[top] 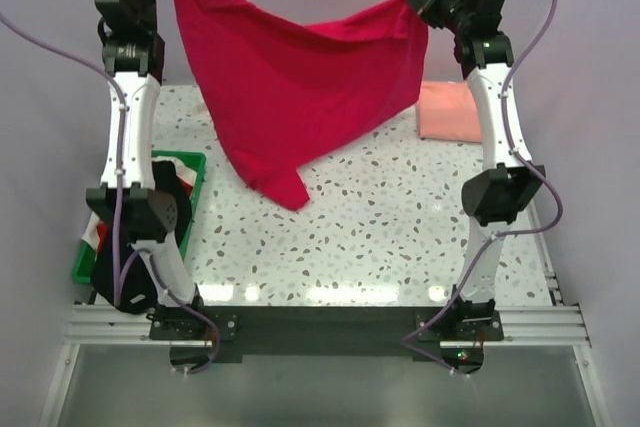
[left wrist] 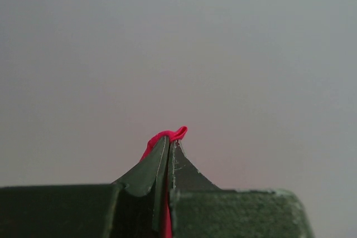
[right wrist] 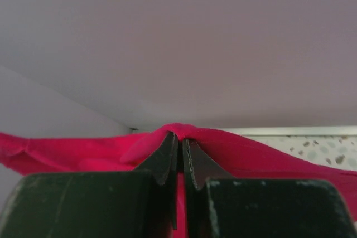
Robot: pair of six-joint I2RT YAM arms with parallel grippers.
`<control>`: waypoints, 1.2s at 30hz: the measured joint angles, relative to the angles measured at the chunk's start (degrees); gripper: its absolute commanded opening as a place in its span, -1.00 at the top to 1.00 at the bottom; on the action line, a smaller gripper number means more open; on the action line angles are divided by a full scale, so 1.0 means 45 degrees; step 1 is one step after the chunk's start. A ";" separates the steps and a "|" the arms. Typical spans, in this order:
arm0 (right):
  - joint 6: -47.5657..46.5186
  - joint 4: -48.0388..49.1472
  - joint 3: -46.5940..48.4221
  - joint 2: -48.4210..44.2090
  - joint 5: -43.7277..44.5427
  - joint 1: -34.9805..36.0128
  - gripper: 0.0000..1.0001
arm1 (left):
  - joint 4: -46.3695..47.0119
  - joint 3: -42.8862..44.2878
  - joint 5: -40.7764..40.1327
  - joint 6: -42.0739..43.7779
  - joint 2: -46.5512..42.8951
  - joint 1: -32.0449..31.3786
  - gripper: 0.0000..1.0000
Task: Fold and stack the t-shirts
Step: Flatten the tshirt out
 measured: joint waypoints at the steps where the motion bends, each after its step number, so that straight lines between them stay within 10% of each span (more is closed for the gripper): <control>1: 0.0219 0.0466 0.0486 0.0418 -0.0131 0.0005 1.00 | 0.0355 0.1171 0.0500 -0.0272 0.0889 0.0209 1.00; 9: 0.0942 0.3628 0.0243 0.0495 -0.0335 0.0029 1.00 | 0.3322 0.1277 0.2686 -0.1617 0.1462 0.1180 1.00; 25: 0.1739 0.4843 -1.5052 -0.2817 -0.1676 -0.0699 1.00 | 0.3988 -1.5387 0.3245 -0.3065 -0.7694 0.1452 1.00; 36: -0.0049 0.2841 -1.7830 -0.3215 -0.0879 -0.0695 1.00 | -0.0816 -2.1527 0.2025 -0.3755 -1.1497 0.1457 1.00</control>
